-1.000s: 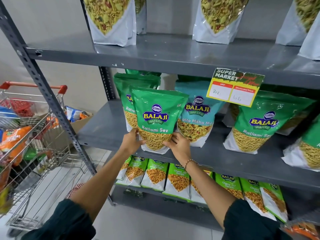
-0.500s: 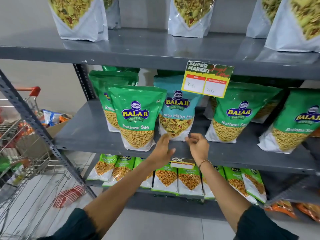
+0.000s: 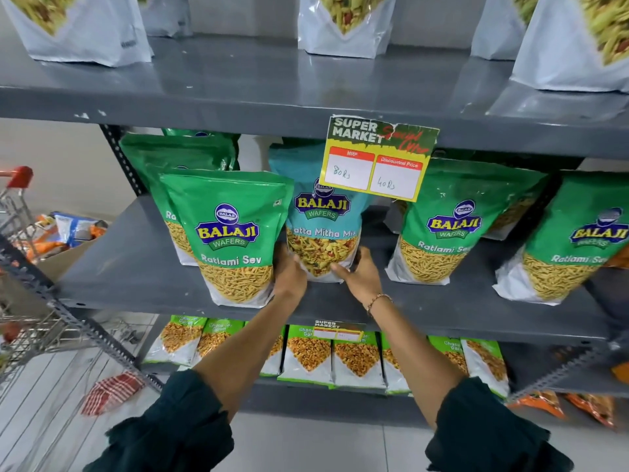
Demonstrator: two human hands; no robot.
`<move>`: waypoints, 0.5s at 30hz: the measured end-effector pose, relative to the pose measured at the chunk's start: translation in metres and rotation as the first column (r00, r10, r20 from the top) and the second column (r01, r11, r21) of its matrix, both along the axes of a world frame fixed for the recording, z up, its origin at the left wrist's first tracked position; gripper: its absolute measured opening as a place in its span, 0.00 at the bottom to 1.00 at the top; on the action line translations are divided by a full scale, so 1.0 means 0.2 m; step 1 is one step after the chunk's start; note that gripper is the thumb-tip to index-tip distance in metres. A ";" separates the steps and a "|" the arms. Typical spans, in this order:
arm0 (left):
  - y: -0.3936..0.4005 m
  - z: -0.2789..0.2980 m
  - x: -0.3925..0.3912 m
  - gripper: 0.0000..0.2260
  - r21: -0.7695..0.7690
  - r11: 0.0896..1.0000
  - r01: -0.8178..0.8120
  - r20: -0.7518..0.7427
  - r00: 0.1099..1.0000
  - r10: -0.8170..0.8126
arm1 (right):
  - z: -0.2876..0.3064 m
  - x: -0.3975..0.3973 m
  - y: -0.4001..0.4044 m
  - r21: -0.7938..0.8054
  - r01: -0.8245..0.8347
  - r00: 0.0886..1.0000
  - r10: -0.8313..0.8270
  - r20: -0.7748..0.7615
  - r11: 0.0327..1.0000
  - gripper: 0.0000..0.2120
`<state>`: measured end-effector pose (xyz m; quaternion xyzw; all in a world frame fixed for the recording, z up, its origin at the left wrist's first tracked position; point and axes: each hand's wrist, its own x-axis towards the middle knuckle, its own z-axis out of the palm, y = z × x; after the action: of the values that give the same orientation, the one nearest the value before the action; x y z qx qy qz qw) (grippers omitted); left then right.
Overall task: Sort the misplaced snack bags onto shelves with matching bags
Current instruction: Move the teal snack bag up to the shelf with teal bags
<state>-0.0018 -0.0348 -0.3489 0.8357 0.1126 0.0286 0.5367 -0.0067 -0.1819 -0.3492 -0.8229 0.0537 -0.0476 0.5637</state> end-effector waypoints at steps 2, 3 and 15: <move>0.01 -0.02 0.02 0.20 -0.017 1.000 -0.006 -0.017 1.000 0.006 | -0.01 0.01 0.00 0.002 0.010 1.000 -0.010 0.016 1.000 0.27; 0.01 -0.02 0.03 0.19 -0.021 1.000 -0.003 -0.008 1.000 0.003 | -0.01 0.01 -0.01 0.017 0.019 1.000 -0.020 0.023 1.000 0.26; 0.01 0.01 -0.03 0.17 0.007 0.970 0.243 0.041 0.969 -0.243 | -0.14 -0.24 0.01 0.060 0.250 0.940 -0.257 0.227 0.966 0.21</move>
<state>-0.0088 -0.0319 -0.3467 0.8430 -0.0017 -0.0200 0.5375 -0.0549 -0.1796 -0.3773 -0.7893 0.0934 -0.2148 0.5676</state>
